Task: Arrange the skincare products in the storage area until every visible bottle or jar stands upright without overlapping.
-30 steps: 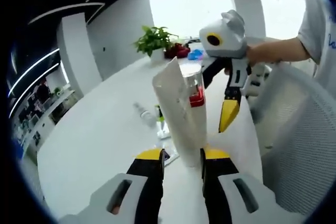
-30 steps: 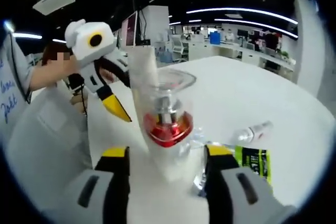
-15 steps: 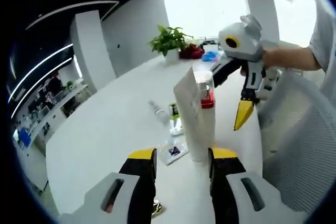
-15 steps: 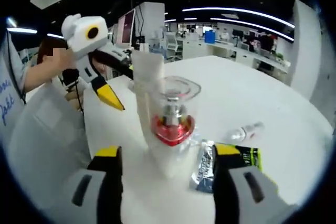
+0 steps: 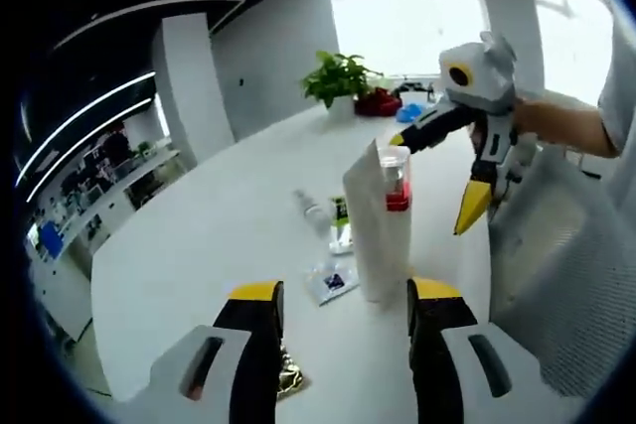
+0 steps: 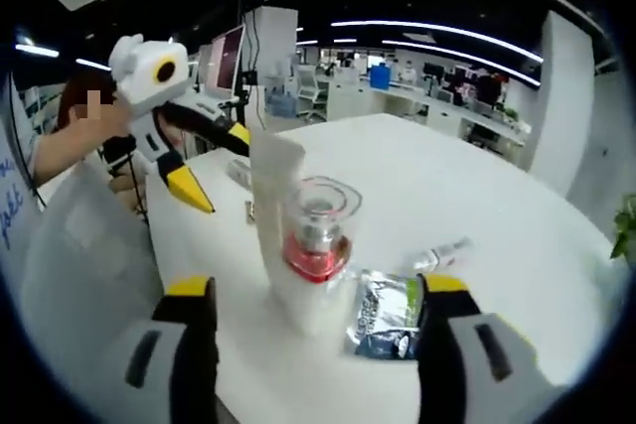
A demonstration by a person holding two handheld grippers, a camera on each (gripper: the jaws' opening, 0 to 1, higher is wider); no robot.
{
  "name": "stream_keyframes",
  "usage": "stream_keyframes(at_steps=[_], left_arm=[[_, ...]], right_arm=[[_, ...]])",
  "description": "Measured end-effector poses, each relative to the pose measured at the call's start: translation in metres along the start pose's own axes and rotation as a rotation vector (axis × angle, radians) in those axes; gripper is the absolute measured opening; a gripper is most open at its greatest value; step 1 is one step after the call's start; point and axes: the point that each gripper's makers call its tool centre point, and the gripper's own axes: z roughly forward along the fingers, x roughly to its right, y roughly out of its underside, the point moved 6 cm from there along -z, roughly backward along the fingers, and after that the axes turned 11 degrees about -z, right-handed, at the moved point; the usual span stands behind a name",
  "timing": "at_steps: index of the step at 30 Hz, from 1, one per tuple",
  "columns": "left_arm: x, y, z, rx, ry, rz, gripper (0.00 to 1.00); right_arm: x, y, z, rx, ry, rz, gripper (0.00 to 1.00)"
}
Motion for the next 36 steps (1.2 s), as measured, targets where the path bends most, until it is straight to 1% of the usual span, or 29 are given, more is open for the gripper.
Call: stream_keyframes(at_steps=[4,6,8,16,21,27,36], left_arm=[[0.001,0.0,-0.004,-0.001,-0.012,-0.011,0.54],[0.002,-0.001,-0.006,-0.009,-0.018,-0.006,0.56],[0.003,-0.002,-0.009,-0.007,-0.023,-0.008,0.57],[0.003,-0.005,-0.021,0.002,-0.046,-0.027,0.64],[0.002,-0.006,-0.027,0.014,-0.061,-0.047,0.69],[0.0,-0.006,-0.035,0.009,-0.076,-0.061,0.73],[0.0,-0.006,-0.049,0.019,-0.106,-0.075,0.81]], right_arm=[[0.0,-0.001,-0.003,-0.002,0.014,0.005,0.87],[0.001,0.0,-0.004,-0.023,0.025,0.003,0.88],[0.001,0.0,-0.005,-0.031,0.035,-0.01,0.9],[0.002,-0.004,-0.011,-0.024,0.048,0.0,0.96],[0.001,-0.008,-0.015,0.003,0.057,0.008,0.98],[-0.002,-0.012,-0.016,0.0,0.048,-0.004,0.99],[-0.007,-0.021,-0.023,0.04,0.04,0.013,0.99]])
